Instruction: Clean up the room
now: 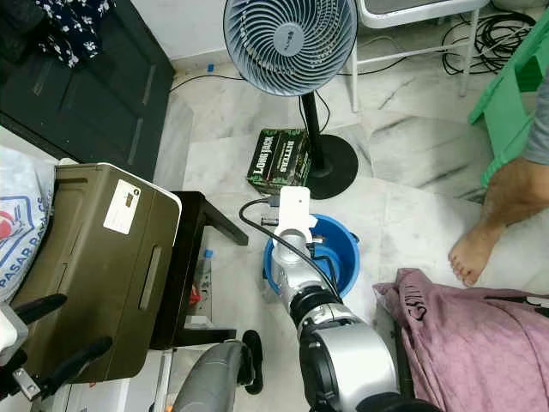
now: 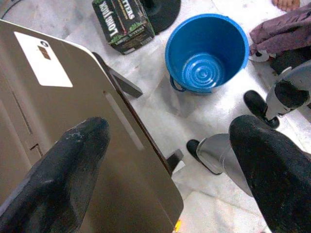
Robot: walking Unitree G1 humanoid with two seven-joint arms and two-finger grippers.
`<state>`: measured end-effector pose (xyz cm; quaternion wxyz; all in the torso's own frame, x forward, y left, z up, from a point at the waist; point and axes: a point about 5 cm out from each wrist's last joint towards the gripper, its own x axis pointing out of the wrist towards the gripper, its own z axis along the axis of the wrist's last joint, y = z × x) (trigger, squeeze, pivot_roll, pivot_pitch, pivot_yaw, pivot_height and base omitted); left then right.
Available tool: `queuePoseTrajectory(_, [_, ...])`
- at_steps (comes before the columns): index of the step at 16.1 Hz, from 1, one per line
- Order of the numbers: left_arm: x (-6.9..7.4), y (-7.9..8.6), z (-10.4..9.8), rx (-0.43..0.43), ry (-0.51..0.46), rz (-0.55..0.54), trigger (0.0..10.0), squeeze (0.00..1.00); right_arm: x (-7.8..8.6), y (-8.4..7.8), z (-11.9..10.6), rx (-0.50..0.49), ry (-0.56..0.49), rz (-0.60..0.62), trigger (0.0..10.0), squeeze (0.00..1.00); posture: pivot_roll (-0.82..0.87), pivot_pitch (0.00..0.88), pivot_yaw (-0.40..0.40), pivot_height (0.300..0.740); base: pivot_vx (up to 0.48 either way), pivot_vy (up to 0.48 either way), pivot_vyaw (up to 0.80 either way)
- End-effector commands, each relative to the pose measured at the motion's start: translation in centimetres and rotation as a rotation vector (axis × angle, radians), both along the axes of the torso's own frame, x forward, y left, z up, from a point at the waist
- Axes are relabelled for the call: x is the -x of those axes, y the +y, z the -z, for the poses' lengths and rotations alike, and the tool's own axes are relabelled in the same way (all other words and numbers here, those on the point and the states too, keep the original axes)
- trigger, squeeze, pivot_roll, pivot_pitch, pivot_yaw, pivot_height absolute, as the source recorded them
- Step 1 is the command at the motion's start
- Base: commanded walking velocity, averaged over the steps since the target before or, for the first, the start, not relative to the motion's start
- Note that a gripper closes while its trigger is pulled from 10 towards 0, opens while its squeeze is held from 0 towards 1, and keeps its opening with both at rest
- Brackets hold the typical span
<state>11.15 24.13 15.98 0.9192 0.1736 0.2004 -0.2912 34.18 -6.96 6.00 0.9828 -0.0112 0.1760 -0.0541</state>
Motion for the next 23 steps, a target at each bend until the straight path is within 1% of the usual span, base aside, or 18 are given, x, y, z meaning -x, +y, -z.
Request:
queuePoseTrajectory(1, [-0.1,0.7,0.4,-0.018,0.026,-0.025,10.0,0.0,1.1,2.9,0.7,-0.053,0.053,-0.045,10.0,1.0,0.39,0.32,0.292,0.74,0.0,0.0,0.0])
queuePoseTrajectory(3, [-0.3,0.5,0.5,-0.013,0.019,-0.022,10.0,0.0,0.9,2.6,0.5,-0.05,0.047,-0.035,10.0,1.0,0.39,0.315,0.289,0.74,0.0,0.0,0.0])
queuePoseTrajectory(6, [-0.3,0.5,0.5,-0.01,0.015,-0.024,10.0,0.0,0.6,2.5,0.1,-0.052,0.026,-0.023,10.0,1.0,0.39,0.311,0.29,0.74,0.0,0.0,0.0])
queuePoseTrajectory(18, [-0.9,0.3,0.8,-0.006,0.006,-0.013,10.0,0.0,0.5,2.1,0.0,-0.053,0.012,-0.021,10.0,1.0,0.38,0.291,0.292,0.74,0.0,0.0,0.0])
queuePoseTrajectory(19, [-1.4,0.0,1.1,0.003,-0.002,-0.009,10.0,0.0,0.3,2.0,-0.1,-0.065,0.008,-0.03,10.0,1.0,0.36,0.282,0.282,0.74,0.0,0.0,0.0])
queuePoseTrajectory(21, [-2.2,-0.6,1.5,0.029,-0.029,-0.002,10.0,0.0,0.3,1.7,-0.1,-0.053,-0.006,-0.062,10.0,1.0,0.3,0.252,0.255,0.74,0.0,0.0,0.0])
queuePoseTrajectory(23, [-3.9,-1.7,2.5,0.074,-0.077,-0.002,10.0,0.0,1.0,1.3,0.7,-0.049,-0.018,-0.134,10.0,1.0,0.23,0.203,0.21,0.74,0.0,0.0,0.0])
